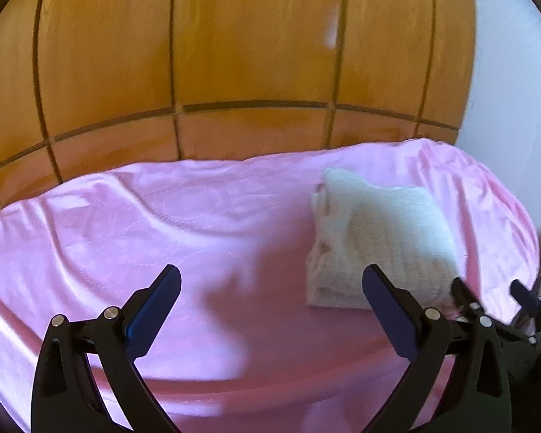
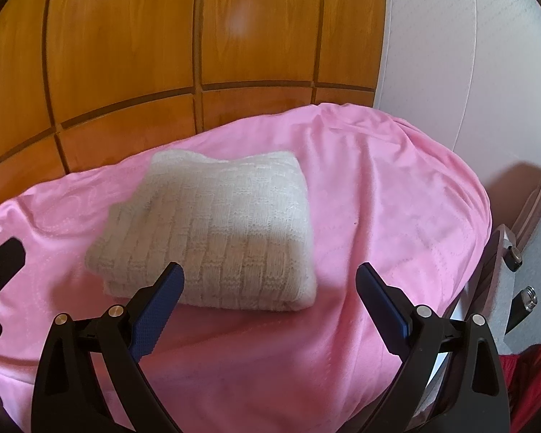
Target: Fold small clothes
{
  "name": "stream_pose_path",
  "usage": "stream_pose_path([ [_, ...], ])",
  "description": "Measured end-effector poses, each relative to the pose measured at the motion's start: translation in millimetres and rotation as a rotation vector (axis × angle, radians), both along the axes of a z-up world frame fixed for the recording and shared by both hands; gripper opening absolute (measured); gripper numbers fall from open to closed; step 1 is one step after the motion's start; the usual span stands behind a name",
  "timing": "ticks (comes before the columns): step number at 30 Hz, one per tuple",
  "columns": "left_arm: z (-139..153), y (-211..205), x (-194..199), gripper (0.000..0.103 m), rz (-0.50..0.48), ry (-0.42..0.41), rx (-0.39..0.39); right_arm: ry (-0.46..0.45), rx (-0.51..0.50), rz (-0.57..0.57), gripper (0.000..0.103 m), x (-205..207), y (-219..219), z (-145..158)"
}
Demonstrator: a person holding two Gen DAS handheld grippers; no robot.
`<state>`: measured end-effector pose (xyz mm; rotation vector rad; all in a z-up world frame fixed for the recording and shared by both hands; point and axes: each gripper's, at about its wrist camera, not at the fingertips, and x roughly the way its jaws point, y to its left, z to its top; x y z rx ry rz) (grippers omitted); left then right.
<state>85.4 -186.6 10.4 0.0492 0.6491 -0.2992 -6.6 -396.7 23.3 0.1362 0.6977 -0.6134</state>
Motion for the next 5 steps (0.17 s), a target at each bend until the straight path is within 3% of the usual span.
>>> stream_pose_path([
  [5,-10.3,8.0,9.3,0.101,0.029,0.057,-0.02,0.012,0.014,-0.019,0.095,7.0,-13.3,-4.3],
])
